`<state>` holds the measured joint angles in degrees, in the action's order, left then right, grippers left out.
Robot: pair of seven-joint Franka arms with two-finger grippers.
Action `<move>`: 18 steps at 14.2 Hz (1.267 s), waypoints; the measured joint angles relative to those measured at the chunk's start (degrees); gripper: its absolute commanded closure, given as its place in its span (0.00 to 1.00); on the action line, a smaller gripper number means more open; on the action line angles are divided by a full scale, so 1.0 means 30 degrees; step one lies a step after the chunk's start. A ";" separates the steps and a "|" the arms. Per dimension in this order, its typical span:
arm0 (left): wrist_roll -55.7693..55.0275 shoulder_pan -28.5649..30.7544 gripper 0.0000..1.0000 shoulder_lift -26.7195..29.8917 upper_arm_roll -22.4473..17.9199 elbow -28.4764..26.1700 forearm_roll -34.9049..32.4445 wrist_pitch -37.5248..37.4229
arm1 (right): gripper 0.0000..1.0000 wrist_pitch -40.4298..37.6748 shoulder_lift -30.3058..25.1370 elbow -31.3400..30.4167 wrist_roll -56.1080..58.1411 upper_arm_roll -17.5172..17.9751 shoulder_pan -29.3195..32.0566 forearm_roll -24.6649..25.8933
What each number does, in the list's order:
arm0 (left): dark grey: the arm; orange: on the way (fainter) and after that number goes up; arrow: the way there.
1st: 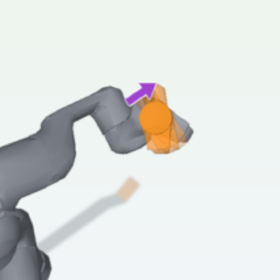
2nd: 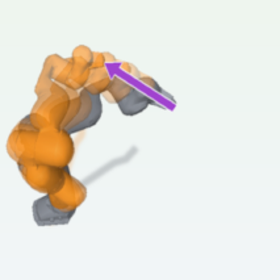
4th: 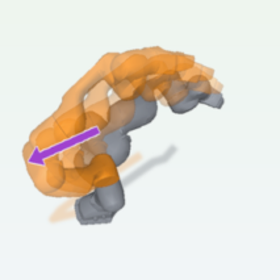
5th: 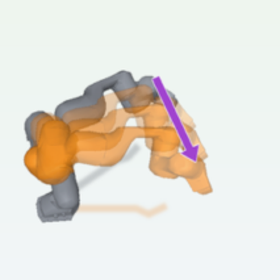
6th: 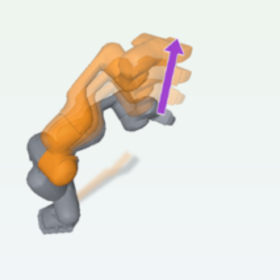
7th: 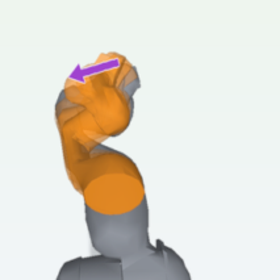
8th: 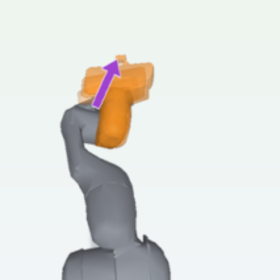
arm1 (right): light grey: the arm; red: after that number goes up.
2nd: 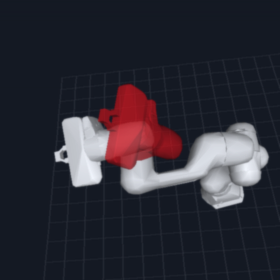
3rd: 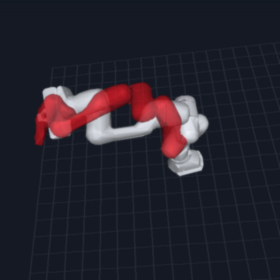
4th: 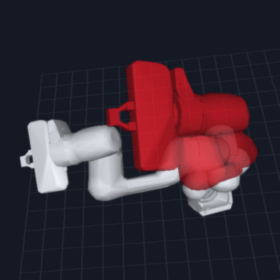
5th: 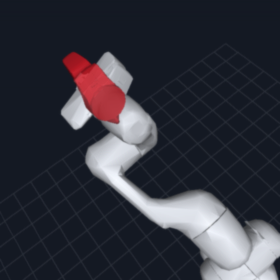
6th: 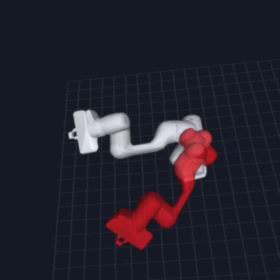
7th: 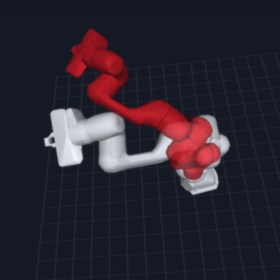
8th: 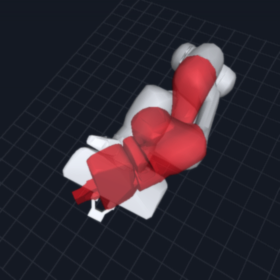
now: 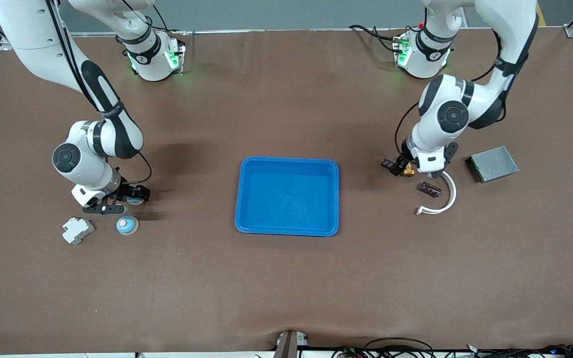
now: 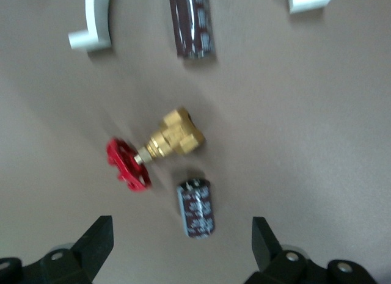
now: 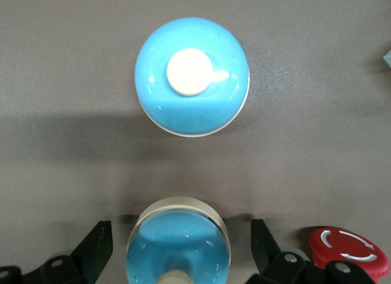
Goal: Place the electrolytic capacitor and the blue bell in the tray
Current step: 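Lift the bell with the right gripper while the left gripper grasps the capacitor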
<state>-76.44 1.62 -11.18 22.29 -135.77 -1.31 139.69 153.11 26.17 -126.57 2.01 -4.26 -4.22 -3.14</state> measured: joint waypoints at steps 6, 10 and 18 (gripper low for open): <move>-0.1722 -0.0428 0.00 -0.0469 -0.0008 -0.0006 0.0000 0.0265 | 1.00 -0.0118 0.0001 -0.0011 -0.0279 0.0021 -0.0383 -0.0003; -0.2272 -0.0425 0.00 -0.1009 -0.0037 -0.0017 0.0000 0.0567 | 1.00 -0.0757 -0.0052 0.0107 -0.0806 0.0030 -0.0833 -0.0006; -0.3971 -0.0290 0.08 -0.2381 -0.0133 -0.0096 -0.2119 0.1021 | 1.00 -0.4894 -0.1317 0.1864 -0.7386 0.0245 -0.4395 -0.0023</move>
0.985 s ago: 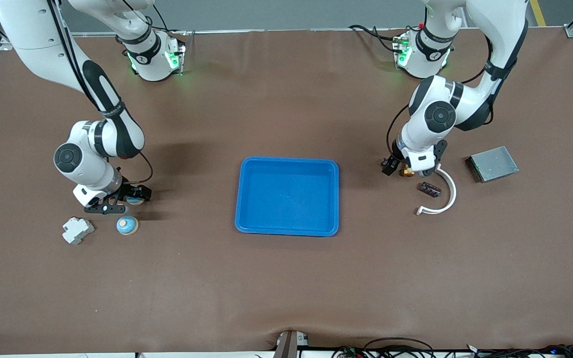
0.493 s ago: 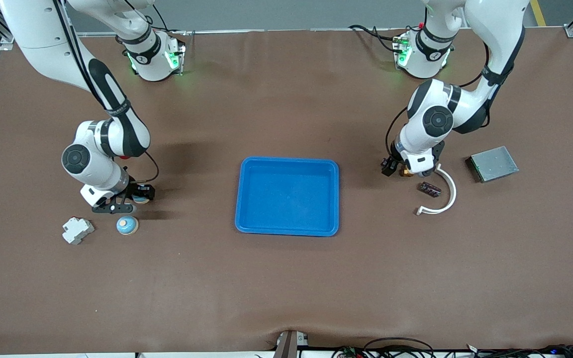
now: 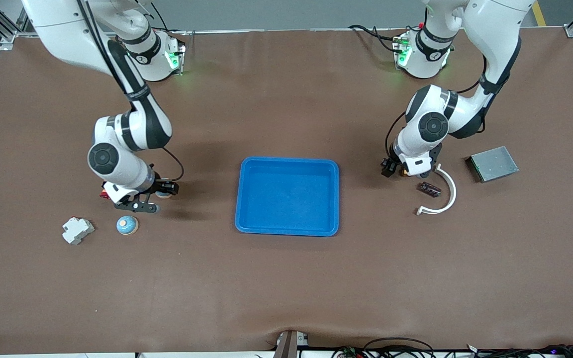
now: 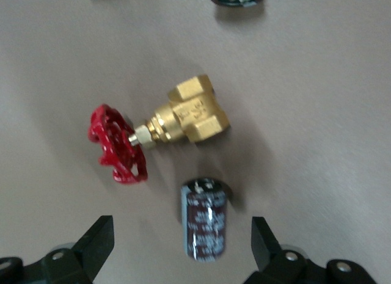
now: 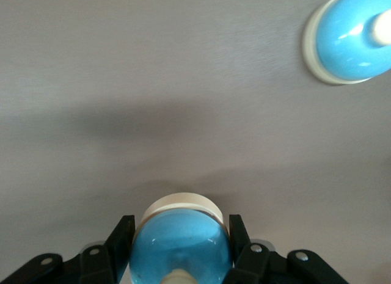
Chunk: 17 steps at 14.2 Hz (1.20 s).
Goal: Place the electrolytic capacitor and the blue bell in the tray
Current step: 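Lift the bell with the right gripper while the left gripper grasps the capacitor, then lower the bell into the tray while the left gripper releases the capacitor there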
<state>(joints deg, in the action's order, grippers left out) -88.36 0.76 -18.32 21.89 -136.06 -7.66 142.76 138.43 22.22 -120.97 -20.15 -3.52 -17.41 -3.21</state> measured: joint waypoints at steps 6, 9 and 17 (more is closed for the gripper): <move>-0.1845 0.0010 0.69 -0.0642 -0.0001 0.0228 -0.1618 0.0289 | 1.00 0.0041 -0.0002 0.0667 -0.5200 0.0327 -0.2821 -0.0942; -0.1873 0.0011 1.00 -0.0714 0.0002 0.0525 -0.1621 0.0293 | 1.00 0.0028 0.0010 0.1602 -0.6585 0.0443 -0.4245 -0.2447; -0.3230 -0.0535 1.00 -0.0977 0.0340 0.4731 -0.1602 -0.1901 | 1.00 0.0018 0.3169 0.5470 -1.2055 0.0484 -0.7009 -0.2560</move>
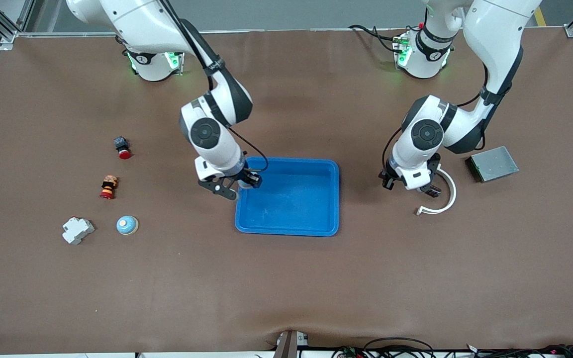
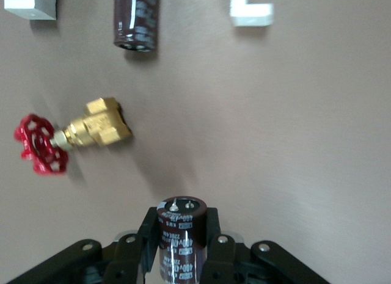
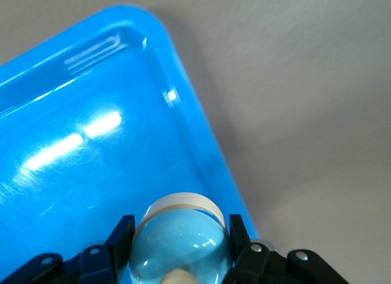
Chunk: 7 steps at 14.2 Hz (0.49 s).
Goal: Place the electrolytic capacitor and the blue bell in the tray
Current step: 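Lower the bell into the tray while the left gripper releases the capacitor there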
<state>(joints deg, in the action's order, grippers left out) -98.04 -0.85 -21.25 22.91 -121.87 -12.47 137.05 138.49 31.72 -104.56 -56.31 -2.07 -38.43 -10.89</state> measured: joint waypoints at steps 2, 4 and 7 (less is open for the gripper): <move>-0.1286 -0.0821 1.00 -0.0315 0.0233 0.1947 0.0403 -0.1137 | 1.00 0.0006 0.1165 0.1061 -0.0906 -0.0006 -0.0502 0.0000; -0.2415 -0.1899 1.00 -0.0960 0.0306 0.3581 0.0893 -0.1541 | 1.00 0.0012 0.2046 0.1764 -0.1435 -0.0010 -0.0883 0.0000; -0.4164 -0.3059 1.00 -0.2342 0.0312 0.5568 0.0994 -0.1581 | 1.00 0.0009 0.2681 0.2117 -0.1661 -0.0018 -0.1109 0.0000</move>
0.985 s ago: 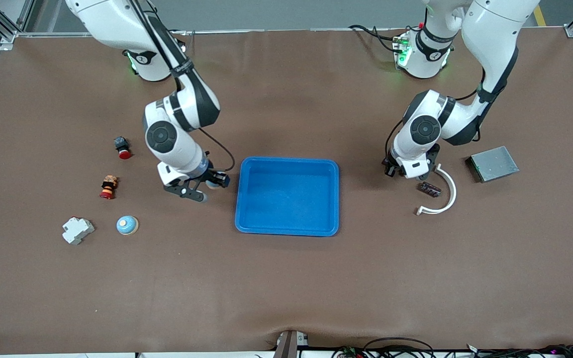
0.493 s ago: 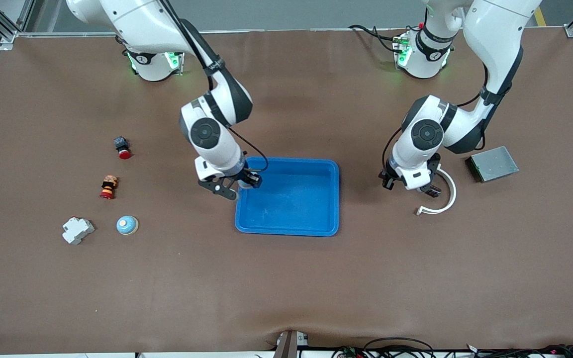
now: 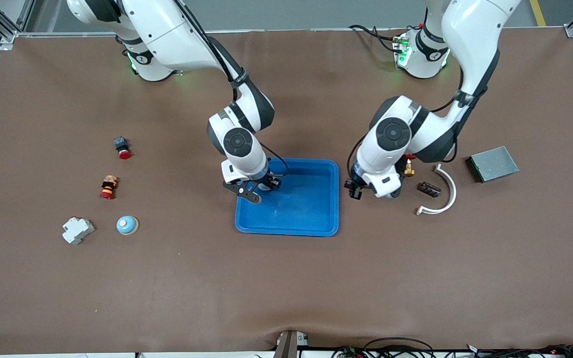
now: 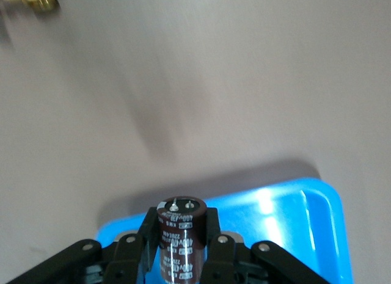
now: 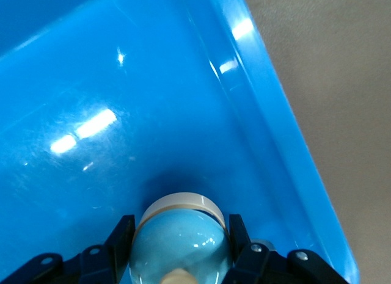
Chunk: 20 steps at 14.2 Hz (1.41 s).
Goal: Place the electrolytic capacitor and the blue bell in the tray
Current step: 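Lower the bell into the tray while the left gripper releases the capacitor there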
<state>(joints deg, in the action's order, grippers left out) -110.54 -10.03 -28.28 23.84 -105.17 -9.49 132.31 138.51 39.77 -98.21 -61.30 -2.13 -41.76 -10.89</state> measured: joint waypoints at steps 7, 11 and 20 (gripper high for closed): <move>-0.2897 -0.2102 1.00 -0.3378 -0.0065 0.2657 -0.0027 -0.0008 | 1.00 -0.0026 0.0281 0.0065 -0.0053 -0.0004 -0.0085 0.0000; -0.3342 -0.2197 1.00 -0.3797 -0.0118 0.2572 -0.0088 -0.0300 | 0.00 -0.0023 0.0300 0.0068 -0.0530 -0.0078 -0.0084 0.0000; -0.4529 -0.2639 0.00 -0.4527 -0.0288 0.2422 -0.0507 -0.0381 | 0.00 -0.2121 0.0413 0.1515 -0.0850 -0.0099 -0.0089 0.0006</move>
<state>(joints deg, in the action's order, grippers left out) -124.12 -17.94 -41.86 22.98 -97.90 -11.01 131.17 132.15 41.01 -93.67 -63.85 -2.42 -42.03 -10.87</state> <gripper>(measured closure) 0.388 0.000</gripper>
